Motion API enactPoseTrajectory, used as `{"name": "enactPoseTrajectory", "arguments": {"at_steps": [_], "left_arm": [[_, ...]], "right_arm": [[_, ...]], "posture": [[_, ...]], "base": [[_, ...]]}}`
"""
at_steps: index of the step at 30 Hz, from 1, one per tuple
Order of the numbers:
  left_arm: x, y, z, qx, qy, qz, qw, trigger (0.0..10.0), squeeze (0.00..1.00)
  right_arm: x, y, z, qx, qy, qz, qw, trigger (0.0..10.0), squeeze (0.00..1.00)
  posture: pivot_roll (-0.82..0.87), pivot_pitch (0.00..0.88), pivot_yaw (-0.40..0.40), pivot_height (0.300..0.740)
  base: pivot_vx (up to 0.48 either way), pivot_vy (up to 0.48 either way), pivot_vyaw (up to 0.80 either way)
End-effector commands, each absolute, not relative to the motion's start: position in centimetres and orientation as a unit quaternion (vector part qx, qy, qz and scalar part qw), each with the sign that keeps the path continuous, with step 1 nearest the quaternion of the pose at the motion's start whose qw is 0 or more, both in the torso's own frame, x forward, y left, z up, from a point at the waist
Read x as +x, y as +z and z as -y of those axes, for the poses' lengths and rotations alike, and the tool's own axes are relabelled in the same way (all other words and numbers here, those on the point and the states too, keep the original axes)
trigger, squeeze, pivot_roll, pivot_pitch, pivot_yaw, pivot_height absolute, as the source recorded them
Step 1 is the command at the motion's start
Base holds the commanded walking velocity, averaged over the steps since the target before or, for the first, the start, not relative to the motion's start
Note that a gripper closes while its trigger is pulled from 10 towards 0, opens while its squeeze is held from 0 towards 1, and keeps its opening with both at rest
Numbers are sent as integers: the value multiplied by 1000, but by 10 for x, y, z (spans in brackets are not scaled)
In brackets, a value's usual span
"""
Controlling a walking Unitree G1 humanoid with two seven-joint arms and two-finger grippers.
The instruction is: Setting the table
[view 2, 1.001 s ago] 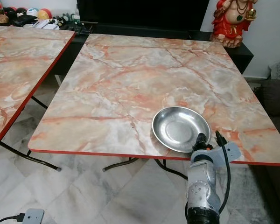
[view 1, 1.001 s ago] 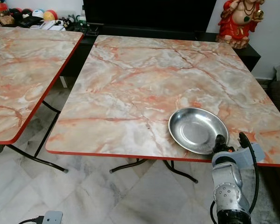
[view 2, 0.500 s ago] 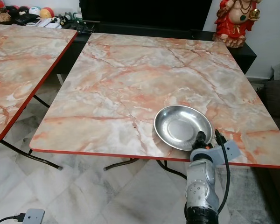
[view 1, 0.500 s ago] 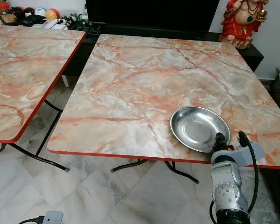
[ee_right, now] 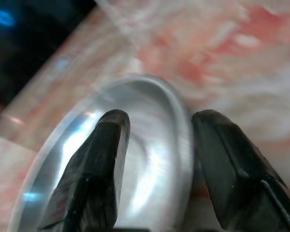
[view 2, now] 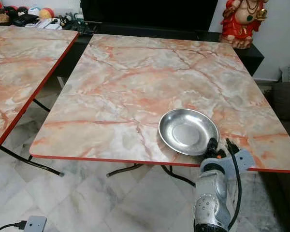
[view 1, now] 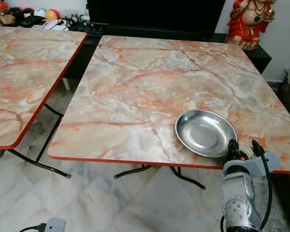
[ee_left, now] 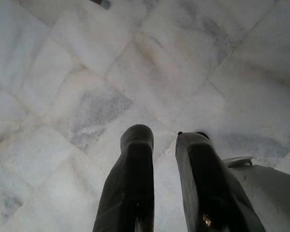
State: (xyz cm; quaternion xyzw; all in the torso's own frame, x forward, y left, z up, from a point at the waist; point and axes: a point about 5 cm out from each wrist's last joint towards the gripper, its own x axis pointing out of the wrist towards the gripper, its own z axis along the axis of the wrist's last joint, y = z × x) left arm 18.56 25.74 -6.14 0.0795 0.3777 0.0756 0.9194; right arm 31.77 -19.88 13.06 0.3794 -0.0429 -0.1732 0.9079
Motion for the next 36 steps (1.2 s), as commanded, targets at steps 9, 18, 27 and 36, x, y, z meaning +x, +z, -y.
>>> {"name": "enactPoseTrajectory", "arguments": {"at_steps": [9, 18, 27, 36], "left_arm": [[178, -65, -258, 81, 72, -389, 915, 10000, 0], [182, -63, -257, 76, 75, -381, 919, 10000, 0], [177, -67, -255, 65, 76, -392, 914, 10000, 0], [177, -66, -257, 60, 85, -391, 915, 10000, 0]], "right_arm": [[294, 156, 211, 271, -178, 108, 940, 10000, 0], [312, 177, 205, 140, -105, 124, 977, 10000, 0], [317, 178, 193, 24, 22, 101, 994, 10000, 0], [314, 168, 187, 62, -11, 95, 994, 10000, 0]], "posture": [[18, 160, -43, 740], [7, 140, -42, 740], [-15, 82, -41, 740], [3, 65, -38, 740]], "base": [[0, 0, 0], [0, 0, 0], [0, 0, 0], [0, 0, 0]]}}
